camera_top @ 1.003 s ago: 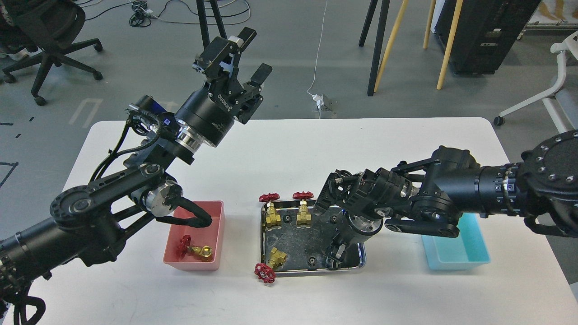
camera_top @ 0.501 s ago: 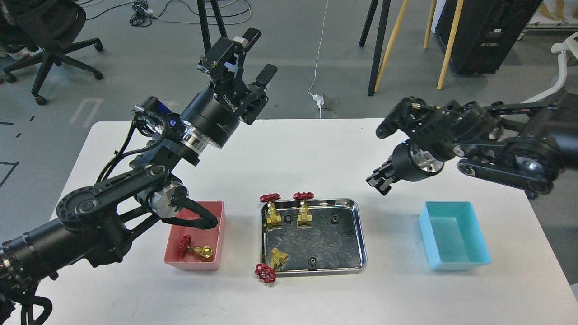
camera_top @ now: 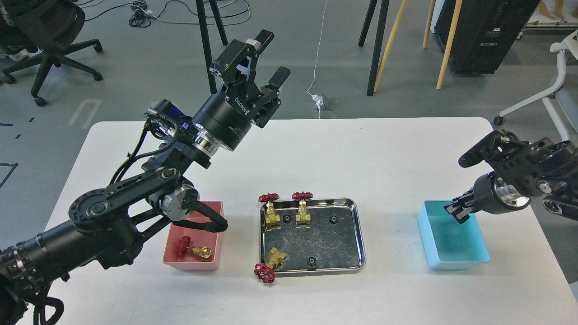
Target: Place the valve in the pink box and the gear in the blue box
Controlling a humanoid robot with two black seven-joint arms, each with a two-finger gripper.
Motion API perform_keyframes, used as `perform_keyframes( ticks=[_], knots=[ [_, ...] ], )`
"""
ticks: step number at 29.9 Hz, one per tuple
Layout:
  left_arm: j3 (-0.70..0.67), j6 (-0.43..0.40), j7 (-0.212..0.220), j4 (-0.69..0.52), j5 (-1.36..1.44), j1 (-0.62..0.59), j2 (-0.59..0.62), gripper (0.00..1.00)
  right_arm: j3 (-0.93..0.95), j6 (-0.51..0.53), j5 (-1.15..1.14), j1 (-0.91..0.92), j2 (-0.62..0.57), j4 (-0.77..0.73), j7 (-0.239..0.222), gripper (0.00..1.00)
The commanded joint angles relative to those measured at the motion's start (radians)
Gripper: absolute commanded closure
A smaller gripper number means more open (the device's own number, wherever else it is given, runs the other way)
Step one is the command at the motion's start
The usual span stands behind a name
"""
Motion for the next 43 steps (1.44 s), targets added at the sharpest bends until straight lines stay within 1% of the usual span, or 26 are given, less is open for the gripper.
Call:
perform_keyframes(
  ticks=[1, 2, 3, 6, 8, 11, 13, 15, 16, 20, 21, 23, 25, 29, 31, 32, 33, 35, 38, 41, 43],
  knots=[
    [0.001, 0.0, 0.0, 0.0, 0.0, 0.0, 0.0, 0.16, 0.058, 0.0, 0.0, -0.044, -0.002, 0.0, -0.001, 0.47],
    [0.003, 0.0, 0.0, 0.0, 0.0, 0.0, 0.0, 0.16, 0.074, 0.0, 0.0, -0.055, -0.005, 0.0, -0.001, 0.4],
    [0.003, 0.0, 0.0, 0.0, 0.0, 0.0, 0.0, 0.16, 0.089, 0.0, 0.0, -0.064, -0.008, 0.0, -0.001, 0.31],
    [0.005, 0.0, 0.0, 0.003, 0.0, 0.0, 0.0, 0.16, 0.117, 0.0, 0.005, -0.068, -0.013, 0.0, -0.002, 0.14],
    [0.008, 0.0, 0.0, 0.015, 0.0, 0.0, 0.0, 0.16, 0.143, 0.0, 0.011, -0.07, -0.022, -0.003, -0.002, 0.06],
    [0.011, -0.001, 0.0, 0.031, 0.0, 0.0, 0.002, 0.16, 0.262, 0.0, 0.057, -0.073, -0.046, -0.008, -0.002, 0.06],
    [0.014, -0.001, 0.0, 0.034, 0.0, -0.001, 0.012, 0.16, 0.349, 0.0, 0.159, -0.081, -0.072, -0.014, -0.004, 0.06],
    [0.017, -0.026, 0.0, 0.04, -0.002, -0.011, 0.02, 0.16, 0.435, 0.0, 0.314, -0.093, -0.085, -0.04, -0.004, 0.02],
    [0.017, -0.058, 0.0, 0.046, -0.002, -0.014, 0.022, 0.16, 0.465, 0.0, 0.386, -0.101, -0.085, -0.052, -0.004, 0.02],
    [0.003, -0.253, 0.0, 0.133, -0.003, -0.041, 0.042, 0.14, 0.52, 0.0, 0.76, -0.142, -0.077, -0.094, -0.001, 0.02],
    [0.003, -0.291, 0.0, 0.159, -0.006, -0.06, 0.043, 0.13, 0.528, -0.024, 0.852, -0.142, -0.074, -0.094, 0.004, 0.02],
    [0.009, -0.339, 0.0, 0.202, -0.008, -0.098, 0.045, 0.13, 0.557, -0.108, 1.006, -0.144, -0.063, -0.094, 0.01, 0.02],
    [0.015, -0.383, 0.0, 0.25, -0.017, -0.136, 0.048, 0.13, 0.616, -0.151, 1.19, -0.145, -0.028, -0.095, 0.021, 0.02],
    [0.003, -0.501, 0.0, 0.323, -0.06, -0.16, 0.048, 0.13, 0.721, -0.147, 1.61, -0.176, 0.007, -0.117, 0.105, 0.02],
    [0.0, -0.558, 0.0, 0.334, -0.121, -0.156, 0.049, 0.13, 0.744, -0.136, 1.735, -0.186, 0.03, -0.138, 0.119, 0.02],
    [-0.002, -0.579, 0.0, 0.334, -0.152, -0.15, 0.049, 0.13, 0.749, -0.112, 1.755, -0.193, 0.042, -0.155, 0.122, 0.02],
    [-0.003, -0.579, 0.0, 0.334, -0.182, -0.146, 0.045, 0.13, 0.755, -0.069, 1.769, -0.2, 0.055, -0.176, 0.13, 0.02],
    [-0.011, -0.579, 0.0, 0.333, -0.221, -0.137, 0.039, 0.13, 0.762, 0.0, 1.771, -0.228, 0.087, -0.227, 0.165, 0.02],
    [-0.058, -0.579, 0.0, 0.333, -0.227, -0.101, 0.02, 0.13, 0.787, 0.0, 1.771, -0.272, 0.139, -0.29, 0.215, 0.02],
    [-0.109, -0.579, 0.0, 0.333, -0.227, -0.094, -0.006, 0.13, 0.841, 0.0, 1.771, -0.312, 0.164, -0.324, 0.225, 0.02],
    [-0.118, -0.579, 0.0, 0.333, -0.226, -0.095, -0.007, 0.13, 0.887, 0.0, 1.771, -0.346, 0.164, -0.325, 0.228, 0.02]
  ],
)
